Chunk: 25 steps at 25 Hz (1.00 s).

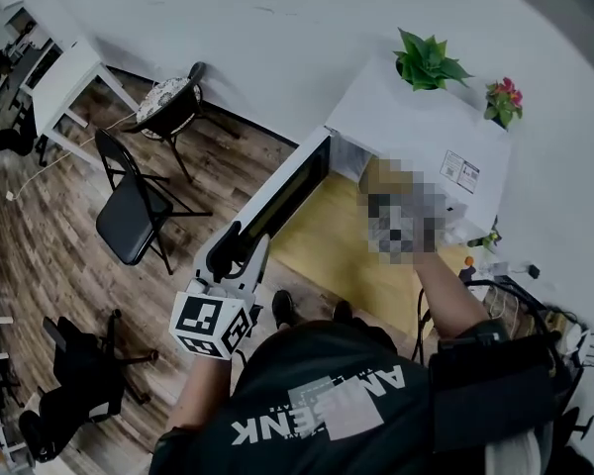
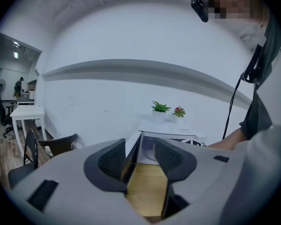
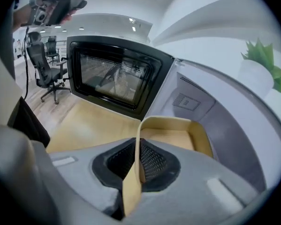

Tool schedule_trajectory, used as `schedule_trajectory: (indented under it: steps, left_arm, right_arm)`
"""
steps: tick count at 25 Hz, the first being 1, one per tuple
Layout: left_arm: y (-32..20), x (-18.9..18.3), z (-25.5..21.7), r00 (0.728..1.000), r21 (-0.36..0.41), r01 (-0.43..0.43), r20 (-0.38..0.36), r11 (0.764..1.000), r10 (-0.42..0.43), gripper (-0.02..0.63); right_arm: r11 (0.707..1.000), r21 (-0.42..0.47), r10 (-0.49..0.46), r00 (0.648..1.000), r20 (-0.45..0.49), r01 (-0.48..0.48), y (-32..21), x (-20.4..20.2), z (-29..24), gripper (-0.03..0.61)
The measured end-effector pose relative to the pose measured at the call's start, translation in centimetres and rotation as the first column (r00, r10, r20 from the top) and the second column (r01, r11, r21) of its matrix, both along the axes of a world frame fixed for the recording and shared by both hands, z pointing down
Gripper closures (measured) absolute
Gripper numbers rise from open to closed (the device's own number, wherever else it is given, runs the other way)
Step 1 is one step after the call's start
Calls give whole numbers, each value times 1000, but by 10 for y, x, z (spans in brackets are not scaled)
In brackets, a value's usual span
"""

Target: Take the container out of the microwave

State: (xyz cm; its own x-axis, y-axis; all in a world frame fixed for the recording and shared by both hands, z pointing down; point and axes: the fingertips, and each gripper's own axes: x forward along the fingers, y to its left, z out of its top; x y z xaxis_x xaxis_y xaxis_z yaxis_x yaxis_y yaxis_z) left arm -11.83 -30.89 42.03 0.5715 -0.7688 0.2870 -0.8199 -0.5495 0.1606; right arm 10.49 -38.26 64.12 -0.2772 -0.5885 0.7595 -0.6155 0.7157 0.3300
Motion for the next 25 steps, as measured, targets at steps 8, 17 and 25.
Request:
schedule_trajectory:
  steps: [8, 17, 25]
  left_arm:
    - [-20, 15, -5, 992, 25, -122, -19, 992, 123, 431]
    - [-30, 35, -4, 965, 31, -257, -38, 966, 258, 431]
    - [-38, 60, -7, 929, 30, -366, -53, 930, 367, 439]
  right_arm:
    - [997, -80, 11, 993, 116, -2, 45, -33, -32, 552]
    - [995, -95, 21, 986, 167, -6, 95, -59, -71, 552]
    - [998, -30, 66, 984, 166, -62, 128, -66, -132, 552]
